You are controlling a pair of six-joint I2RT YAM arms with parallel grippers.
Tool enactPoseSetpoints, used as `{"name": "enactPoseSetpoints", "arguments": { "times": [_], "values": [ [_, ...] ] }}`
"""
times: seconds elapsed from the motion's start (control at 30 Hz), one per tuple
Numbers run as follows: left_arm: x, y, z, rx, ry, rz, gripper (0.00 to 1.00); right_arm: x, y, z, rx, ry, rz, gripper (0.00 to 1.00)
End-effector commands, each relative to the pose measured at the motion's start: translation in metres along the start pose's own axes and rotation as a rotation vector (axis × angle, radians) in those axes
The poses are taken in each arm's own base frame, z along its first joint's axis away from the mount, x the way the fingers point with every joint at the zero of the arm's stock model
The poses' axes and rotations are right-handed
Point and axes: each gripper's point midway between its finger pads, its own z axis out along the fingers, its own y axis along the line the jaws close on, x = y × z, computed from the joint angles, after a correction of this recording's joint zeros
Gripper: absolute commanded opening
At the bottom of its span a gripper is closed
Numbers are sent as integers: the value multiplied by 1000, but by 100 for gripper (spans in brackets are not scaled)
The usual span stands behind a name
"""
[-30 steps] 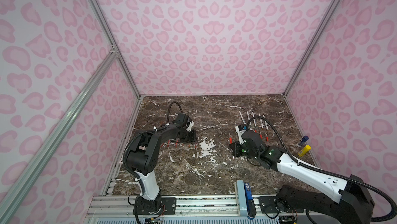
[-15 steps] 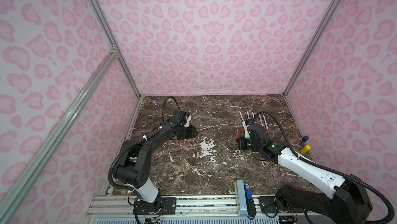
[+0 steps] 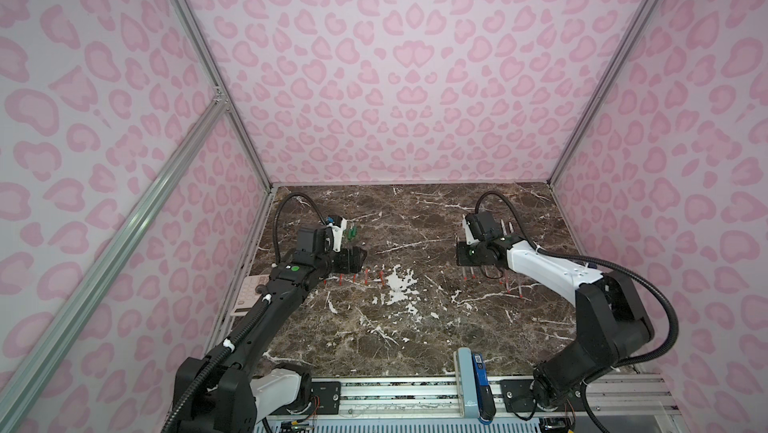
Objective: Open the pen caps
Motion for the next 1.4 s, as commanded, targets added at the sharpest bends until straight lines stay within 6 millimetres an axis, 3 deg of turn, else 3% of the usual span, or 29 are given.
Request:
{"name": "enactPoseSetpoints", "arguments": {
  "times": [0.0,0.2,0.43,0.77,1.1,1.37],
  "values": [
    [-18,13,-13,-30,-108,33,90,0,-8,16,26,45,-24,0],
    [-28,39,-36,-89,-191,-17,96,-4,-16,44,57,107,-15,1],
    [-32,51,-46,-113,-227,-39,98,3,-20,67,76,146,7,7],
    [-34,53,-45,-106,-232,-38,98,13,-24,75,106,163,25,19],
    [-36,60,-49,-137,-230,-46,98,-8,-14,45,86,96,12,25],
    [-45,68,-56,-195,-244,-31,98,-45,0,-22,28,-64,-15,33]
  ]
}}
